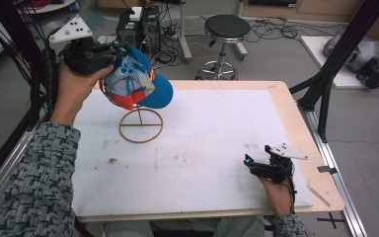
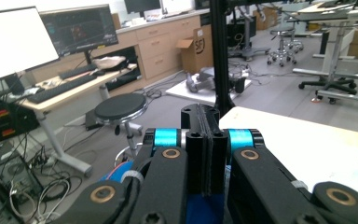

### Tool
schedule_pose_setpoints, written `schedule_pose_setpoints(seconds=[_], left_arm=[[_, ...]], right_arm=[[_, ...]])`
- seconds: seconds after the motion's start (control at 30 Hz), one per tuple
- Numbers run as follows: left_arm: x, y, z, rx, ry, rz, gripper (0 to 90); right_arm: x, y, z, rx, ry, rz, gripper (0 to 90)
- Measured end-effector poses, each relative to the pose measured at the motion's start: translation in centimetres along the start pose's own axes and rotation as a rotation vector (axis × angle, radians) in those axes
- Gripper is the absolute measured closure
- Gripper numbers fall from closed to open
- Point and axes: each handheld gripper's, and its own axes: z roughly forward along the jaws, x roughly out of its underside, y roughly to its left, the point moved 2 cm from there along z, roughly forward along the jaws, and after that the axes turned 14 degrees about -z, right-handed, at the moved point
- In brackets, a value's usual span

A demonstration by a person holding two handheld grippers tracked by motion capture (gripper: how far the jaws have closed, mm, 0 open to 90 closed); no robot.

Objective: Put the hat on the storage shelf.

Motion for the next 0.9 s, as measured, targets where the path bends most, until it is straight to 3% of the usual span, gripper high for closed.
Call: schedule_pose_setpoints(seconds=[0.37,0.9], left_arm=[[1.8,2.2,-0.1,-0.041,0.032,-0.024,89.1],[4.1,3.6,0.4,-0.053,0.066,-0.037,89.1]], right_arm=[[0.1,-0.1,0.1,-0.002,0.008,0.004,11.7],[0.1,0.0,0.2,-0.007,0.015,0.006,11.7]])
